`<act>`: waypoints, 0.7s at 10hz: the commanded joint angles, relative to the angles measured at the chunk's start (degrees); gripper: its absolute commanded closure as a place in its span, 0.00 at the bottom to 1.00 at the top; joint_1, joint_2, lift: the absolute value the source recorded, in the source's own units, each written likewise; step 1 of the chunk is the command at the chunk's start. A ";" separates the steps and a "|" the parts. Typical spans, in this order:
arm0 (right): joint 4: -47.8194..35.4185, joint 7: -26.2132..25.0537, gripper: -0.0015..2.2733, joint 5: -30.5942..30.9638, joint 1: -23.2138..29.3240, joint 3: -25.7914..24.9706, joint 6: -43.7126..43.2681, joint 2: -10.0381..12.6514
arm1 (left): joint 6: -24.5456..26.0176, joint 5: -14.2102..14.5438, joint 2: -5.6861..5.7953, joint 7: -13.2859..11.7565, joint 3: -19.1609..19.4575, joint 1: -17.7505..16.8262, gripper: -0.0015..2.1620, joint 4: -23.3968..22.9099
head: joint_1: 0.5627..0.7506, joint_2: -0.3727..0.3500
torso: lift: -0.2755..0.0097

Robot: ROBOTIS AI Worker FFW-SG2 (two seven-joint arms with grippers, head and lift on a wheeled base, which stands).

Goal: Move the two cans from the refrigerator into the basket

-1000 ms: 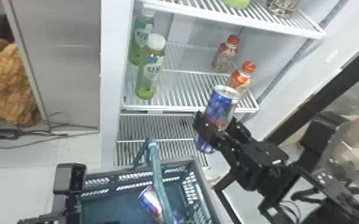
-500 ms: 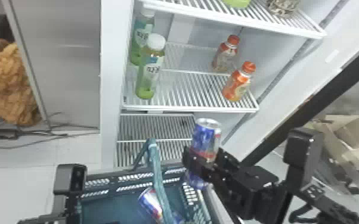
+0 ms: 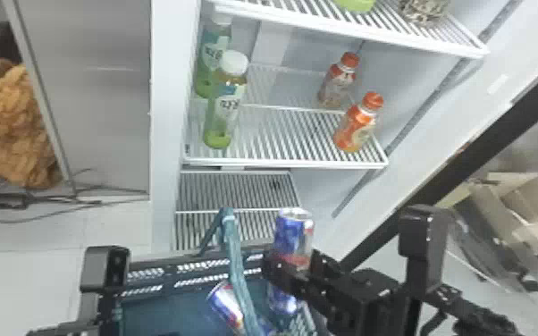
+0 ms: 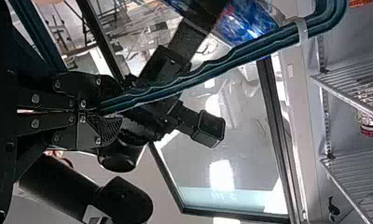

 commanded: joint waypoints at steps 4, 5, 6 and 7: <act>0.31 0.01 0.23 0.86 -1.87 -0.09 8.49 -0.33 | 0.07 -0.19 -0.10 0.00 0.21 0.14 0.54 0.00 | 0.70 0.03 | 0.00; 0.17 0.01 0.20 1.08 -2.15 -0.09 8.49 -0.42 | 0.07 -0.31 -0.10 0.00 0.21 0.14 0.54 0.00 | 0.70 0.03 | 0.00; 0.17 0.01 0.20 1.54 -2.29 -0.09 8.35 -0.42 | 0.07 -0.19 -0.10 0.00 0.21 0.14 0.54 0.00 | 0.70 0.03 | 0.00; -0.25 0.18 0.20 2.46 -2.29 -0.09 7.09 -0.42 | 0.07 -0.19 -0.10 0.00 0.32 0.14 0.54 0.00 | 0.70 0.03 | 0.00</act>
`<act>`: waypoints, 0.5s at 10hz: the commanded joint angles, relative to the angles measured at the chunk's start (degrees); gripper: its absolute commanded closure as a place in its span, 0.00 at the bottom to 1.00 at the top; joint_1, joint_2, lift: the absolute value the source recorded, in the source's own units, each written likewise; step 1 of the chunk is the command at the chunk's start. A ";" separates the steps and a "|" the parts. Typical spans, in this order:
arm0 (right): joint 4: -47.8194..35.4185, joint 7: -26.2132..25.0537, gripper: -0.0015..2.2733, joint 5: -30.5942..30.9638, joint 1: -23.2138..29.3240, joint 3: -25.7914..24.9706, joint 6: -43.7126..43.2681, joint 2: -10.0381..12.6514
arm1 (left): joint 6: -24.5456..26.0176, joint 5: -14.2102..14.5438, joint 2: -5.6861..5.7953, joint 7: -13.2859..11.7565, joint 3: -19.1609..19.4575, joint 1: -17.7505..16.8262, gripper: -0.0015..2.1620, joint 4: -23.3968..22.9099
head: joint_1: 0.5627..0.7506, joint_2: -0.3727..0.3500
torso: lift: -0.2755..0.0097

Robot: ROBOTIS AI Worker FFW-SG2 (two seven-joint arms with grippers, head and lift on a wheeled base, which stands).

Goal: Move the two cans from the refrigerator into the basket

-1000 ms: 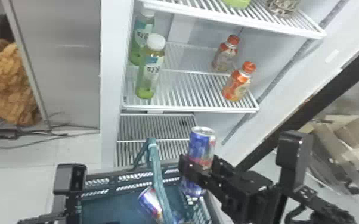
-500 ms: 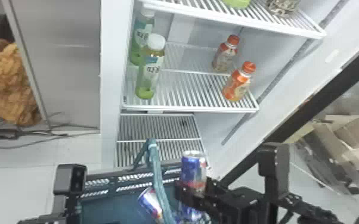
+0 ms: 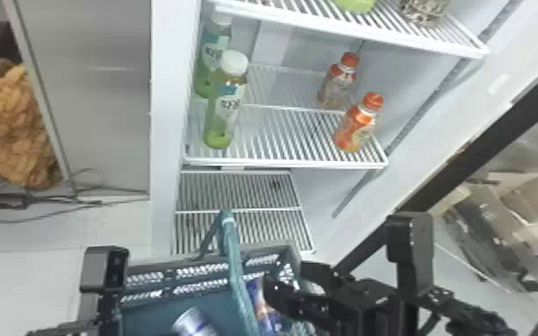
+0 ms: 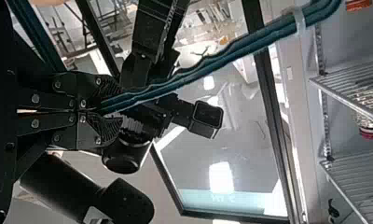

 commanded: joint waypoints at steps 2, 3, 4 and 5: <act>-1.13 0.34 0.20 3.76 0.26 0.00 -6.40 0.09 | 0.00 0.06 0.01 0.01 0.04 0.00 0.54 -0.02 | 0.70 0.03 | 0.00; -1.27 0.34 0.20 4.67 0.40 0.00 -9.78 0.18 | -0.14 0.06 0.01 0.01 0.04 0.00 0.54 -0.02 | 0.70 0.03 | 0.00; -1.56 0.34 0.20 5.47 0.69 0.00 -12.87 0.26 | -0.14 0.06 0.01 0.01 0.04 -0.15 0.54 -0.02 | 0.70 0.03 | 0.00; -2.12 0.43 0.20 7.30 1.11 0.12 -16.39 0.35 | -0.85 0.06 0.09 0.01 -0.07 -0.15 0.54 -0.02 | 0.70 0.03 | 0.00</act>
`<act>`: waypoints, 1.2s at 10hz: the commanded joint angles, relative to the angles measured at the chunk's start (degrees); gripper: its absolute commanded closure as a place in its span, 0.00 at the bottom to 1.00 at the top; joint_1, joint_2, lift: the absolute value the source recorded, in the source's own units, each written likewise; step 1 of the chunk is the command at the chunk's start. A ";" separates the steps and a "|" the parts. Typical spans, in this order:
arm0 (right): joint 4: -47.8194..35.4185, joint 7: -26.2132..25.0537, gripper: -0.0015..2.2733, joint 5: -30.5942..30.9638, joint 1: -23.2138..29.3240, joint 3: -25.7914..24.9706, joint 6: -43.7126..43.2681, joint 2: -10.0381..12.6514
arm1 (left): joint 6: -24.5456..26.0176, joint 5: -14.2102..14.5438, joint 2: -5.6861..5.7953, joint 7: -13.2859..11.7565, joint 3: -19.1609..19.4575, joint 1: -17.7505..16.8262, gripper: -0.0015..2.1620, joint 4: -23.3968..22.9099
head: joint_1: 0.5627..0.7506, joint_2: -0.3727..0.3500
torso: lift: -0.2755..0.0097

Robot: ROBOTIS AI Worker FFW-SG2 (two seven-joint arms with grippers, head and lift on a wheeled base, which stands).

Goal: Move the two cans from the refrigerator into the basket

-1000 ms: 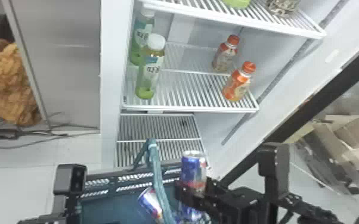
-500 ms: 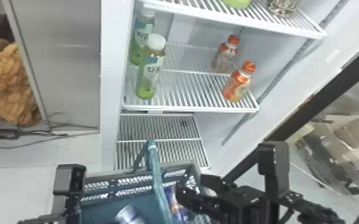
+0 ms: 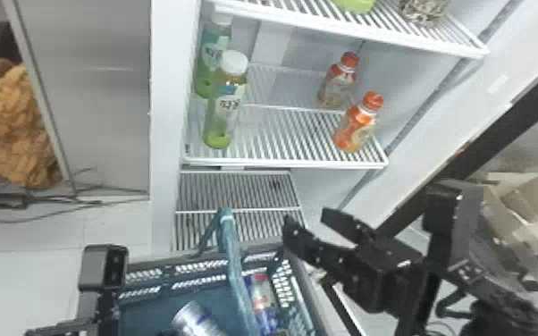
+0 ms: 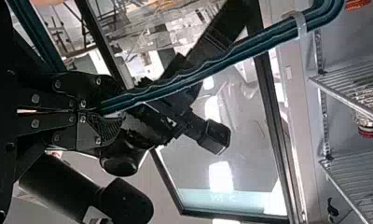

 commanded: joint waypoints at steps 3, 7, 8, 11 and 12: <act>1.89 -0.08 0.20 5.58 1.09 1.78 -20.17 0.44 | -0.94 0.22 0.03 0.44 0.06 -0.02 0.54 0.00 | 0.70 0.03 | 0.00; 5.97 -0.87 0.20 8.10 0.67 2.46 -31.70 0.97 | -0.65 0.11 -0.06 0.79 0.06 -0.02 0.54 0.00 | 0.70 0.03 | 0.00; 7.52 -1.22 0.20 8.67 0.67 3.04 -35.78 1.15 | -0.51 0.11 -0.06 0.79 0.06 -0.02 0.54 0.00 | 0.70 0.03 | 0.00; 15.25 -2.19 0.20 11.07 -0.03 5.21 -49.14 1.59 | -0.65 -0.23 -0.15 0.79 0.06 -0.16 0.54 0.00 | 0.70 0.03 | 0.00; 17.92 -2.28 0.20 11.87 -0.60 5.44 -52.23 1.94 | -0.65 -0.23 -0.15 0.79 0.06 -0.02 0.54 0.00 | 0.70 0.03 | 0.00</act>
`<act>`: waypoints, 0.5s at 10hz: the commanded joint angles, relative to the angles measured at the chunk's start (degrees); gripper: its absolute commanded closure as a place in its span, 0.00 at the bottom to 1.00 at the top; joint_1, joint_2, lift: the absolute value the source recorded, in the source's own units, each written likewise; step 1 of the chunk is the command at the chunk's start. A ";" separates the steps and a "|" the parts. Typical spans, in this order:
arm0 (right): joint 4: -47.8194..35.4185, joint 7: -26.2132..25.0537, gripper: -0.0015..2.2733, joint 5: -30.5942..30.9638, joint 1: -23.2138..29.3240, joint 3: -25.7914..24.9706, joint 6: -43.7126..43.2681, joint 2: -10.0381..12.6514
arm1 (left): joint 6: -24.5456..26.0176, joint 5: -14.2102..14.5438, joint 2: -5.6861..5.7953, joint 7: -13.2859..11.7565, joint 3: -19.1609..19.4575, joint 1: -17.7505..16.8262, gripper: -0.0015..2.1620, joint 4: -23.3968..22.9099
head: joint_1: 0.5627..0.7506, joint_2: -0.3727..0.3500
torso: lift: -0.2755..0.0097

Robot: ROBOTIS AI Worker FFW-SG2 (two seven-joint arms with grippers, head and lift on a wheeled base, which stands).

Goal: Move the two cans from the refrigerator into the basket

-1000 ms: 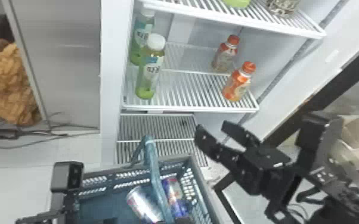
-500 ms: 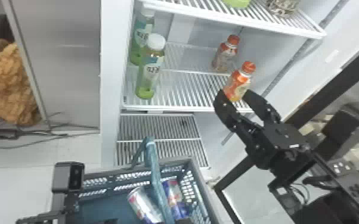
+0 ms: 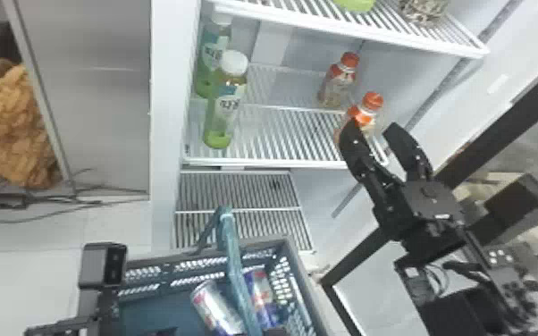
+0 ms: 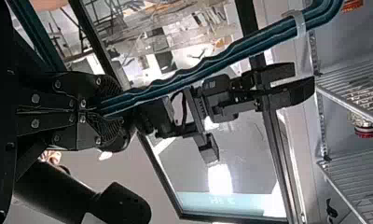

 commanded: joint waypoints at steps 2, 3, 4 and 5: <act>4.93 0.00 0.20 0.96 -0.82 0.64 -5.25 0.62 | -0.04 -0.12 0.00 0.00 0.00 -0.09 0.54 0.00 | 0.70 0.03 | 0.00; 6.05 0.00 0.20 1.53 -0.82 0.76 -6.65 0.70 | -0.04 -0.24 -0.08 0.00 0.00 -0.09 0.54 0.00 | 0.70 0.03 | 0.00; 7.88 0.00 0.20 1.76 -0.96 1.21 -8.90 0.79 | -0.04 -0.24 -0.08 0.00 0.11 -0.09 0.54 0.00 | 0.70 0.03 | 0.00; 9.57 0.00 0.20 1.76 -1.25 1.90 -11.01 0.79 | -0.04 -0.24 -0.08 0.00 0.11 -0.09 0.54 0.00 | 0.70 0.03 | 0.00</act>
